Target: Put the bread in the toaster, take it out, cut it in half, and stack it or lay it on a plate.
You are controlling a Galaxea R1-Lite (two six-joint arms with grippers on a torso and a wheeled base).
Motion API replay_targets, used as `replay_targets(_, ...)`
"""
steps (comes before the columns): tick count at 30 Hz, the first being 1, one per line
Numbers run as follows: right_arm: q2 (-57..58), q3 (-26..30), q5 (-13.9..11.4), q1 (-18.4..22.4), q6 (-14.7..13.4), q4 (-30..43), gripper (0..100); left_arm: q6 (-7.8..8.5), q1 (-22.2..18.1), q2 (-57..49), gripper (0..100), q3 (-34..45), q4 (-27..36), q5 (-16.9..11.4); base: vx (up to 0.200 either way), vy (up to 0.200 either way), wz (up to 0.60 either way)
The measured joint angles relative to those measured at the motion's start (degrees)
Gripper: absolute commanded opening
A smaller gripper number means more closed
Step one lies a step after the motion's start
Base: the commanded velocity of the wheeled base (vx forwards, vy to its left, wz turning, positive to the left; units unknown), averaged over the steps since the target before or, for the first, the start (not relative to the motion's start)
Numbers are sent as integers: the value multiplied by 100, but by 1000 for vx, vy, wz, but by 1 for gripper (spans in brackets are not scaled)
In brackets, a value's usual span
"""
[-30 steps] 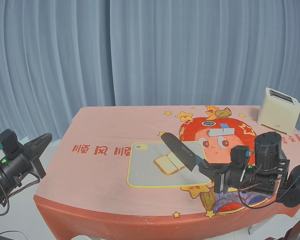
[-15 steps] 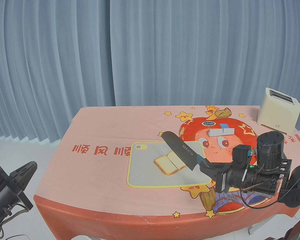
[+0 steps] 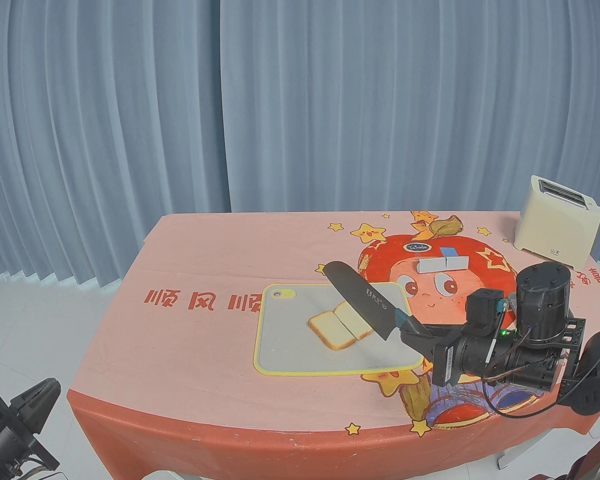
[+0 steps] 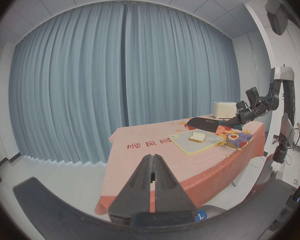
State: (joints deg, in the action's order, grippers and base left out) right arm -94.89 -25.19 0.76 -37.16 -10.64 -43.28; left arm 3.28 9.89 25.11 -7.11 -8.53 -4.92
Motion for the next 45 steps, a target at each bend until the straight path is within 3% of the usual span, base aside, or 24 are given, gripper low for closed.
replay_targets(13, 71, 28, 2, 4, 46, -2, 0, -35, -769, -1713, 0, 546, 675, -66, 0, 0, 0)
replay_targets(16, 77, 39, 4, 0, 46, -2, 0, -33, -863, -1941, 0, 588, 739, 85, 0, 0, 0)
replay_targets(21, 88, 44, 4, 1, 46, -10, 0, -195, -907, -2120, 0, 607, 809, 508, 0, 0, 0)
replay_targets(27, 239, 49, 11, -10, 50, 0, 0, -274, -918, -2196, 0, 610, 818, 439, 0, 0, 0)
replay_targets(45, 1257, 113, -55, 6, 17, 94, 0, -282, -918, -2228, 0, 610, 822, 433, 0, 0, 0)
